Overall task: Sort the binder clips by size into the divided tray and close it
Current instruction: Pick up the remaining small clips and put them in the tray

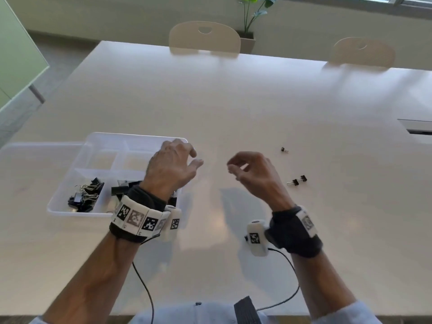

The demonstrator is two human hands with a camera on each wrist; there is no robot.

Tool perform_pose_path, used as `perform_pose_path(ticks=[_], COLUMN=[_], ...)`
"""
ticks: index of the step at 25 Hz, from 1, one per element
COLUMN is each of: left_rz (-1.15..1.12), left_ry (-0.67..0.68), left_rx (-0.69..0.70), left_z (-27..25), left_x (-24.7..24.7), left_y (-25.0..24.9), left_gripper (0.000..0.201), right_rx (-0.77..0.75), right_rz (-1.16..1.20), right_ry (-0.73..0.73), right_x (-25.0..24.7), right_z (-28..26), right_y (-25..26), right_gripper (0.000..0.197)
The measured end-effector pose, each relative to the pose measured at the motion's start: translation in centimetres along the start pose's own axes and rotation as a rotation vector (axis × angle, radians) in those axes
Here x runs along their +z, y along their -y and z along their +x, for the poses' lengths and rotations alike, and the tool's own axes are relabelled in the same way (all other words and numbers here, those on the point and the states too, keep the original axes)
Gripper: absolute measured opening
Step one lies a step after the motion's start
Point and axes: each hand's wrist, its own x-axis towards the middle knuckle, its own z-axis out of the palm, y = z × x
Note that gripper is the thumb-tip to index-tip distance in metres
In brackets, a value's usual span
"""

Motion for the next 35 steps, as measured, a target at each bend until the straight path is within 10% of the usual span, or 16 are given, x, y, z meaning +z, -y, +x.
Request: perform_pose_path(ticks=[14,18,27,35], left_rz=[-0.037,0.059,0.006,0.024], left_ry=[0.643,0.616,0.527,0.458], left_rx=[0.526,0.542,0.53,0.462], left_z=[-5.5,-6.5,-6.5,-7.0], left_x=[9.3,10.6,11.7,12.3], left_y=[-6.7,-7.9,-8.3,-7.8], left_gripper=[0.042,0.066,0.021,0.029], right_rx=[0.254,0.307,0.195,0.107], right_rz=[-0.221,-0.319,-0.366,-0.36], right_ry=[0.121,0.244,0.298,0.254], right_x=[-6.5,-6.8,-4.9,-3.5], right_z=[-10.4,-11.8,-12.0,-10.8], right_y=[-10.6,-11.5,-11.8,-10.0], right_gripper=[0.017,0.022,0.012,0.022])
